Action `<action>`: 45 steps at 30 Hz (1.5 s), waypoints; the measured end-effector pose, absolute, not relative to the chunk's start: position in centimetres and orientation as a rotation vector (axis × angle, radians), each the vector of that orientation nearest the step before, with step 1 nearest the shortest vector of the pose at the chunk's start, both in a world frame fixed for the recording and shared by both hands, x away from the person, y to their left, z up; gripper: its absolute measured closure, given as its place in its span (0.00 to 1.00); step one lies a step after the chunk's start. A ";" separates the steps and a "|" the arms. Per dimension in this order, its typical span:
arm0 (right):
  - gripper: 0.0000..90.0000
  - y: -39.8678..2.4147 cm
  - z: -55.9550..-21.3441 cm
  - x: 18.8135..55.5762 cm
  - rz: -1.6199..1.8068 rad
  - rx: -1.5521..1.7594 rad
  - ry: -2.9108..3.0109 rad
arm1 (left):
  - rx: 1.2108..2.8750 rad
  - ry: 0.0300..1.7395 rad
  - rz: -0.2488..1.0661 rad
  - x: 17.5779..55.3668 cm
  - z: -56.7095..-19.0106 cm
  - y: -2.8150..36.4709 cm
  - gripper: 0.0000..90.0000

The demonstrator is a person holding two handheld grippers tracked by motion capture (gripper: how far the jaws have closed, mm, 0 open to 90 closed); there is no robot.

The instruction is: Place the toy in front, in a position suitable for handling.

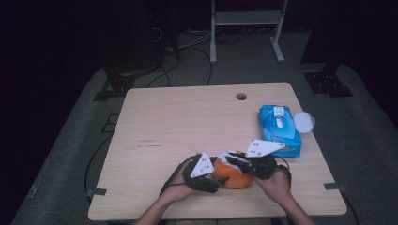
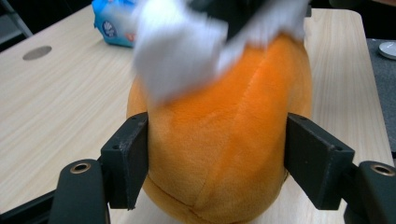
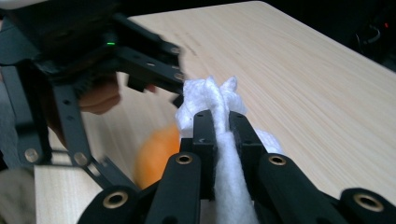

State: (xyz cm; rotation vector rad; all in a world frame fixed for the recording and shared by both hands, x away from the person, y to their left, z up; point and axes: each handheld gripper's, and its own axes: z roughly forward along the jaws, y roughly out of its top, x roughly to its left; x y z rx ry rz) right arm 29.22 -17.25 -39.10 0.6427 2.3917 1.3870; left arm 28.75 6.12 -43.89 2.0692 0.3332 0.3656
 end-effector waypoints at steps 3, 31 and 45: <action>0.91 -18.7 -39.5 29.6 1.430 0.706 2.384 | 2.062 0.336 0.360 28.8 -44.0 6.2 0.31; 0.91 -21.4 -40.5 29.0 1.578 0.840 2.360 | 2.022 0.462 0.249 30.5 -44.4 7.3 0.26; 0.91 -22.2 -41.0 29.7 1.542 0.906 2.347 | 1.967 0.603 0.219 31.2 -44.6 7.6 0.27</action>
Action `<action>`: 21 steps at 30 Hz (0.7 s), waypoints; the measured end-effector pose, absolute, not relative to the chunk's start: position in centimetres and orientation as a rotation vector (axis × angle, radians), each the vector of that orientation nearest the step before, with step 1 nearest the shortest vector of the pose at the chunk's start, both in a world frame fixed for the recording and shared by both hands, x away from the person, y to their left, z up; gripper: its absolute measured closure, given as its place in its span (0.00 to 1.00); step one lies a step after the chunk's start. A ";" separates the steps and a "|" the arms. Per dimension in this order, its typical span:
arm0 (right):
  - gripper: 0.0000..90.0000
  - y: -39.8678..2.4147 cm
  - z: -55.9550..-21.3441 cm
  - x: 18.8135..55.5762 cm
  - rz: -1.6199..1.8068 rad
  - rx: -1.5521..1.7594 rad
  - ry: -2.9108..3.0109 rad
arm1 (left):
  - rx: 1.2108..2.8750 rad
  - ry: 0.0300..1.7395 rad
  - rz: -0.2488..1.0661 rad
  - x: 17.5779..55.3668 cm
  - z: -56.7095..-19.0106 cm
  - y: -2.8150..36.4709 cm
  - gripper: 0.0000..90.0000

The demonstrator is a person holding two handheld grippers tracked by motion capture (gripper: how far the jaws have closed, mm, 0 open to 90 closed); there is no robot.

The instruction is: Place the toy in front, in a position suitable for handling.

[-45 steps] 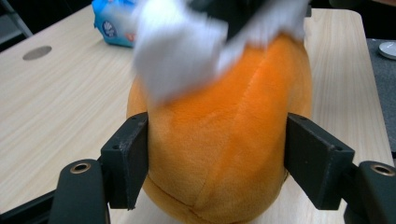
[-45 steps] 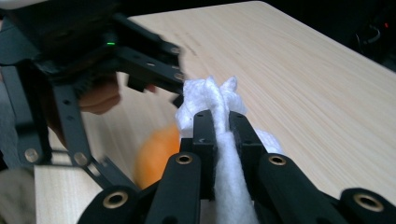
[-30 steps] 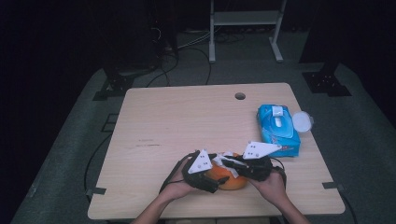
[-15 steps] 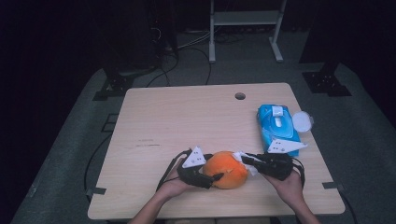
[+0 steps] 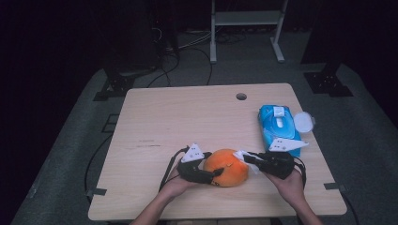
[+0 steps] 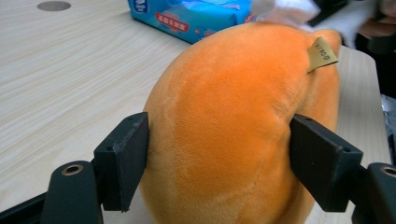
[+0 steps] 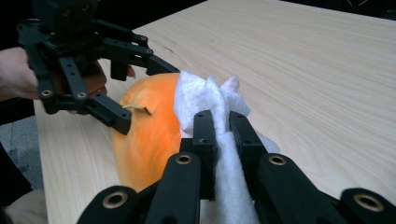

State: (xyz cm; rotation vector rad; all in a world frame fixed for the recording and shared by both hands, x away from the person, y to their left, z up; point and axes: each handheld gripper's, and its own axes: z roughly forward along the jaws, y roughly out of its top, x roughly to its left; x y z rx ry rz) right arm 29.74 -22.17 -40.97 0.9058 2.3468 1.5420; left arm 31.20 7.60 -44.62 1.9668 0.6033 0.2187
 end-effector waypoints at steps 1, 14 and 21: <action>0.91 -21.9 -40.7 29.5 1.552 0.883 2.346 | 1.967 0.608 0.223 31.2 -44.6 7.5 0.27; 0.91 -21.8 -41.4 30.7 1.553 0.932 2.341 | 2.028 0.453 0.229 30.0 -43.9 7.1 0.27; 0.91 -21.7 -41.3 30.9 1.540 0.956 2.342 | 2.058 0.392 0.251 29.6 -43.8 6.7 0.27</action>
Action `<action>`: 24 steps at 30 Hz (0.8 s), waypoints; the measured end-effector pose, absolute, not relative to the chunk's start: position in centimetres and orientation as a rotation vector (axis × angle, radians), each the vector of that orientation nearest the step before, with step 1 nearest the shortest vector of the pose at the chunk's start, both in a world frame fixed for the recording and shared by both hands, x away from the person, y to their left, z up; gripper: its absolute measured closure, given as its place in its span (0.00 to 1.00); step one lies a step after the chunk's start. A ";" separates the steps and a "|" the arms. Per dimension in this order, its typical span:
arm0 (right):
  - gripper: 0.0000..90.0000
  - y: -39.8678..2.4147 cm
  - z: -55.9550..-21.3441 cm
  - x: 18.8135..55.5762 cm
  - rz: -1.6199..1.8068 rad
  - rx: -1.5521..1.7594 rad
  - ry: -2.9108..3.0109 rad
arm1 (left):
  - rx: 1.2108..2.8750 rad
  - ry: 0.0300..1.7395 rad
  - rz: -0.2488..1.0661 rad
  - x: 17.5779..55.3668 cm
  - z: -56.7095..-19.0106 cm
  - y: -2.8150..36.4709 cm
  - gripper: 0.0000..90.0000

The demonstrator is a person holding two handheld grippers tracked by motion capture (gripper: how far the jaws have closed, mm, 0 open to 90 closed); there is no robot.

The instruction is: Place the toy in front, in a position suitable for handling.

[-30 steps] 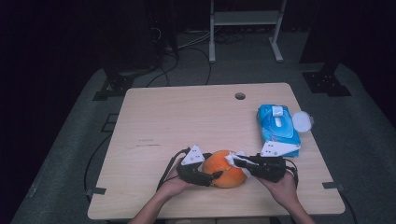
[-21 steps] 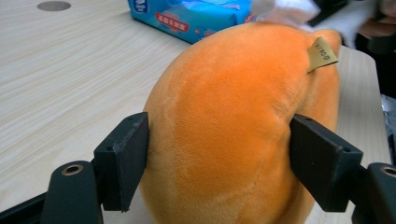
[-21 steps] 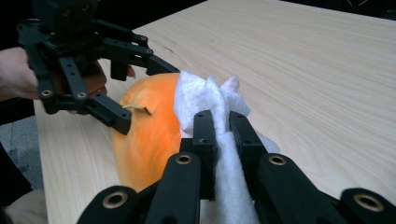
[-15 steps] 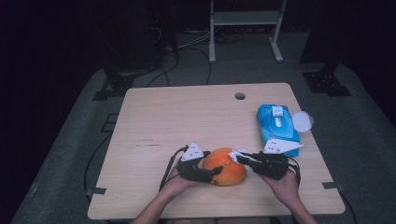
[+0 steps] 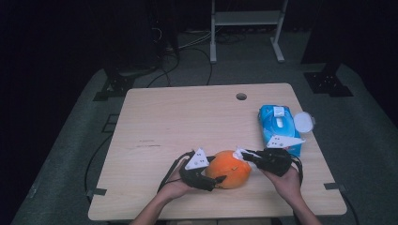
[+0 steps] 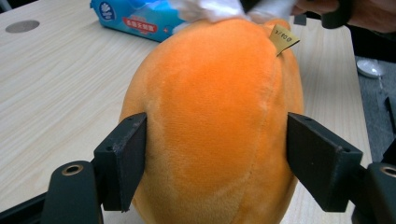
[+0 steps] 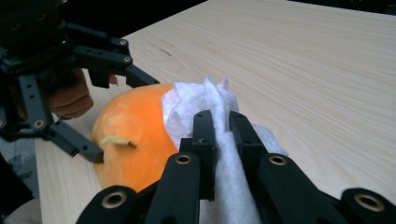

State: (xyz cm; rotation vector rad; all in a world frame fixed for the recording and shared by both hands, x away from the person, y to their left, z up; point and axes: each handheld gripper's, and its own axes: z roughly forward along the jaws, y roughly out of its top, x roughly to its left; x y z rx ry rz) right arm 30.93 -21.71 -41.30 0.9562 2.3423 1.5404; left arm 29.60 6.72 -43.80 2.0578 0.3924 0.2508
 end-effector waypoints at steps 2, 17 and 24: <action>0.90 -21.3 -41.2 31.2 1.546 0.961 2.340 | 2.074 0.359 0.249 29.4 -43.8 6.6 0.27; 0.90 -19.9 -41.5 30.2 1.532 0.828 2.462 | 1.991 0.520 -0.019 31.5 -44.1 7.3 0.04; 0.91 -19.8 -41.3 30.6 1.546 0.854 2.464 | 1.979 0.507 -0.032 31.3 -44.0 7.3 0.33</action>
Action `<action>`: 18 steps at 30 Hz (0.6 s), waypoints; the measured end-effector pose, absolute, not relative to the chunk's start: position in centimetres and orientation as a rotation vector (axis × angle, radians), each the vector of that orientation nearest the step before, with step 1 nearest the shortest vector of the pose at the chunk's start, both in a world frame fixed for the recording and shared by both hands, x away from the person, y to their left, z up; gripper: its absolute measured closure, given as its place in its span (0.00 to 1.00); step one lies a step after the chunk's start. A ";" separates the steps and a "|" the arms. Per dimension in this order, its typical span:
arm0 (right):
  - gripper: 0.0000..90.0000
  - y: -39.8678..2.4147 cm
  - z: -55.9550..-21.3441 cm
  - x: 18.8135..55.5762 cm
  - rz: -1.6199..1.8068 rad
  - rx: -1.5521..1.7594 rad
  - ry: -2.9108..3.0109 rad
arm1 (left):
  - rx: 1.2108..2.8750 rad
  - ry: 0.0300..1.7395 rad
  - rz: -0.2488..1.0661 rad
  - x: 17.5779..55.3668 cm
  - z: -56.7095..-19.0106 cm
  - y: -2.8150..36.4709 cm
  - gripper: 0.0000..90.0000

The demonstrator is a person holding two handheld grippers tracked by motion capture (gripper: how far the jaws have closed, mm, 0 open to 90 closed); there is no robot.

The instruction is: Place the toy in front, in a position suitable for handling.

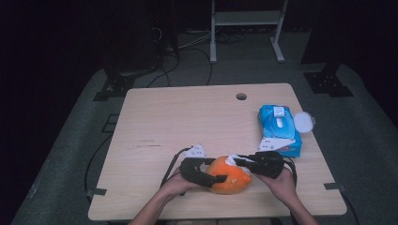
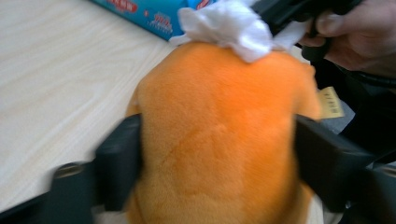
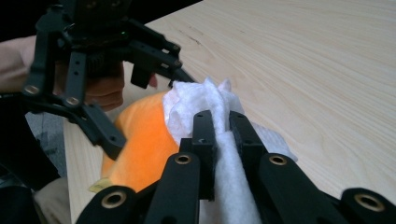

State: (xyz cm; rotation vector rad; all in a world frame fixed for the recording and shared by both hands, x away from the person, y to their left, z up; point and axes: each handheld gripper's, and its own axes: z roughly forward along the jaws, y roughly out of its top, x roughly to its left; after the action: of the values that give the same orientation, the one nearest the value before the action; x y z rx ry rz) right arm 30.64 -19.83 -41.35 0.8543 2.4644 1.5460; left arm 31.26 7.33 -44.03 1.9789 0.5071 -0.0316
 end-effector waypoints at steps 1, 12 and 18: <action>0.91 -19.8 -41.1 30.6 1.551 0.849 2.447 | 1.956 0.485 -0.015 31.1 -43.7 7.4 0.37; 0.91 -17.9 -40.1 30.8 1.531 0.764 2.271 | 1.971 0.329 0.458 30.7 -43.7 7.1 0.32; 0.91 -17.7 -41.8 31.6 1.497 0.773 2.356 | 1.937 0.466 0.272 32.1 -43.7 8.4 0.11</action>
State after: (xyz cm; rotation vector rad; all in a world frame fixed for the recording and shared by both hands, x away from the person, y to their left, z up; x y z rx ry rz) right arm 31.57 -17.70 -41.83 0.7733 2.3563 1.4967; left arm 32.06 8.37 -43.71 1.9368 0.4656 0.2721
